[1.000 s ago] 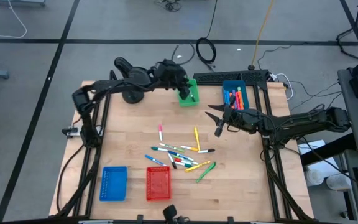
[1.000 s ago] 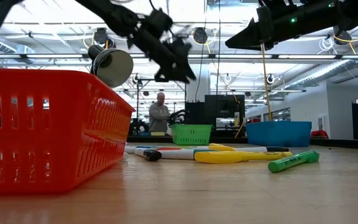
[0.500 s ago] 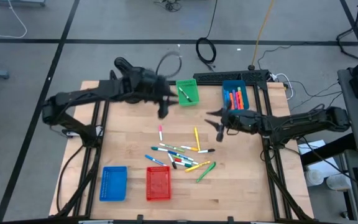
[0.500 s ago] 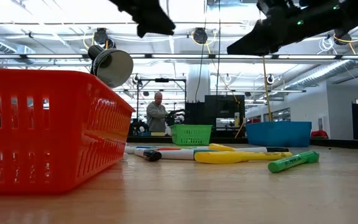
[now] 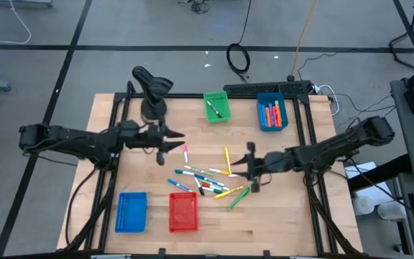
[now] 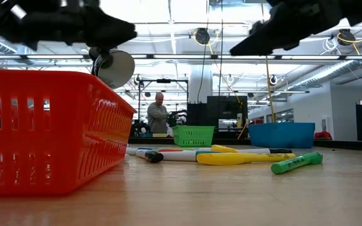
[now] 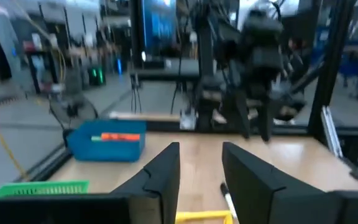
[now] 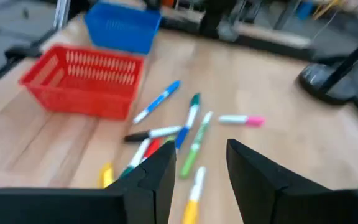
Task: Pick & Place Markers
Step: Put the bottom green thin dry erase marker into the green bin
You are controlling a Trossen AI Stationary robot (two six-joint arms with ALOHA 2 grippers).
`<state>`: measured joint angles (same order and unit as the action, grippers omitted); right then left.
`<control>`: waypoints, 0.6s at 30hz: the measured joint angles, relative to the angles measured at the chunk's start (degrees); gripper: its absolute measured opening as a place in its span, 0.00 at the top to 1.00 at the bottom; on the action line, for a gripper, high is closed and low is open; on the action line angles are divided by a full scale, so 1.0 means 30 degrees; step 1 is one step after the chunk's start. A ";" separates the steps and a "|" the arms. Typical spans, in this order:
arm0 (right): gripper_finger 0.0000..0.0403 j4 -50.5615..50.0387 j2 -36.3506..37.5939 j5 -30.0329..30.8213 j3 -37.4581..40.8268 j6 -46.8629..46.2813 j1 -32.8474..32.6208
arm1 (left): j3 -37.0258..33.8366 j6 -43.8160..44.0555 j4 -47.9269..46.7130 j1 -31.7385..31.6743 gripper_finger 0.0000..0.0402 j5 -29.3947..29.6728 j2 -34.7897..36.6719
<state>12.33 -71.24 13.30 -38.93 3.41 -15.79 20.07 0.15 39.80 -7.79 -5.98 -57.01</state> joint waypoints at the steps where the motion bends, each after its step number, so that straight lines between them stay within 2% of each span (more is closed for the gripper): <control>1: 0.68 -0.0604 -0.0785 0.0007 -0.0701 -0.0218 -0.0135 | -0.0611 0.0090 0.1011 -0.0021 0.68 0.0075 0.0222; 4: 0.68 -0.2011 -0.3429 0.0522 -0.2928 -0.0370 -0.0312 | -0.1875 0.0206 0.3003 -0.0034 0.67 0.0525 0.0770; 6: 0.68 -0.2647 -0.5219 0.1119 -0.4323 0.0318 -0.0289 | -0.2272 0.0221 0.3314 -0.0036 0.67 0.0532 0.0898; 10: 0.68 -0.3128 -0.8147 0.1014 -0.5995 0.1652 -0.0214 | -0.2330 0.0502 0.3440 -0.0022 0.67 0.0511 0.0917; 18: 0.68 -0.3433 -1.1305 0.1122 -0.7610 0.1691 0.0065 | -0.2330 0.0631 0.3260 -0.0007 0.67 0.0504 0.0910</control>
<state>2.03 -105.15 16.67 -61.76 8.48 -15.60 13.08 2.04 49.58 -7.81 -4.47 -54.28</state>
